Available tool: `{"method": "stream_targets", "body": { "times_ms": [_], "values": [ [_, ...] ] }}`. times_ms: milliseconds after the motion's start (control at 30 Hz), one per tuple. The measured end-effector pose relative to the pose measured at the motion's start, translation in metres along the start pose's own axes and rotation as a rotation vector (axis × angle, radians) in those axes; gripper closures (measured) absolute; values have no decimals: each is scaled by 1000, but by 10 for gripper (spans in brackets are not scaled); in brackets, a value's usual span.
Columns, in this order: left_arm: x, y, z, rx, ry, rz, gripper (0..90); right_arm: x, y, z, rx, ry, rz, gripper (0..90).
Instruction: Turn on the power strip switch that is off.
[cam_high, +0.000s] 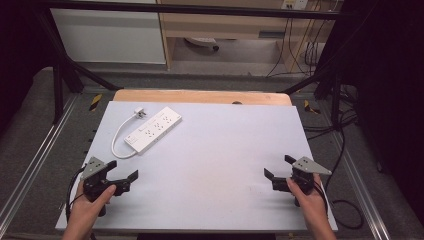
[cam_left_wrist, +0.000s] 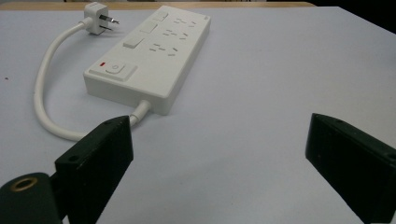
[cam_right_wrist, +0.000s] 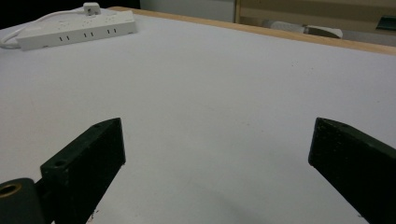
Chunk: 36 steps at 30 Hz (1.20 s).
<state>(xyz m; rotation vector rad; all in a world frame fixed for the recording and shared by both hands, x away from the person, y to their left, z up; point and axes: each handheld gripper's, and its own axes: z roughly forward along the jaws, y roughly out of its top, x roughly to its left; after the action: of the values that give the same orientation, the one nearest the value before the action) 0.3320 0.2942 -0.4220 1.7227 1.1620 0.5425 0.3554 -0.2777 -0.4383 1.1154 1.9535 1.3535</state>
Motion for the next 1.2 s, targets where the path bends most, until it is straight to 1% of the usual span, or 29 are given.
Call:
{"method": "stream_targets", "body": {
  "times_ms": [200, 400, 433, 500, 533, 633, 733, 767, 833, 867, 967, 1033, 1133, 1200],
  "values": [
    [-2, 1, -1, -6, -5, 0, 78, 2, 0, 0, 15, -6, -17, 37],
    [-3, 1, 1, -4, -20, -5, 75, 3, -1, 1, 21, -12, -12, 35],
    [-3, 1, 1, 4, -34, -2, 75, 3, -1, 1, 22, -13, -19, 35],
    [-4, 0, 2, 23, -30, 13, 75, 3, 0, 1, 23, -10, -20, 35],
    [-5, 0, 3, 23, -32, 22, 75, 5, 0, 1, 25, -12, -26, 34],
    [-7, 2, 4, 17, -49, 33, 72, 6, 0, 1, 26, -6, -30, 38],
    [-7, 3, 6, 13, -62, 29, 69, 7, 0, 2, 29, 1, -27, 41],
    [-6, 3, 6, 10, -61, 24, 70, 7, 0, 3, 37, 1, -34, 51],
    [-5, 5, 6, -4, -72, 13, 70, 7, 0, 3, 40, 5, -30, 54],
    [-5, 5, 6, -12, -72, 6, 70, 7, 0, 3, 40, 9, -28, 55],
    [-4, 7, 6, -12, -51, -3, 72, 9, 0, 3, 40, 15, -36, 54],
    [-4, 8, 5, -12, -46, -14, 72, 10, 1, 3, 40, 21, -41, 53],
    [-4, 12, 3, -17, -49, -33, 73, 10, 0, 2, 42, 25, -47, 46],
    [-5, 15, 2, -32, -53, -23, 73, 10, 1, 2, 39, 29, -40, 40]
  ]
}}
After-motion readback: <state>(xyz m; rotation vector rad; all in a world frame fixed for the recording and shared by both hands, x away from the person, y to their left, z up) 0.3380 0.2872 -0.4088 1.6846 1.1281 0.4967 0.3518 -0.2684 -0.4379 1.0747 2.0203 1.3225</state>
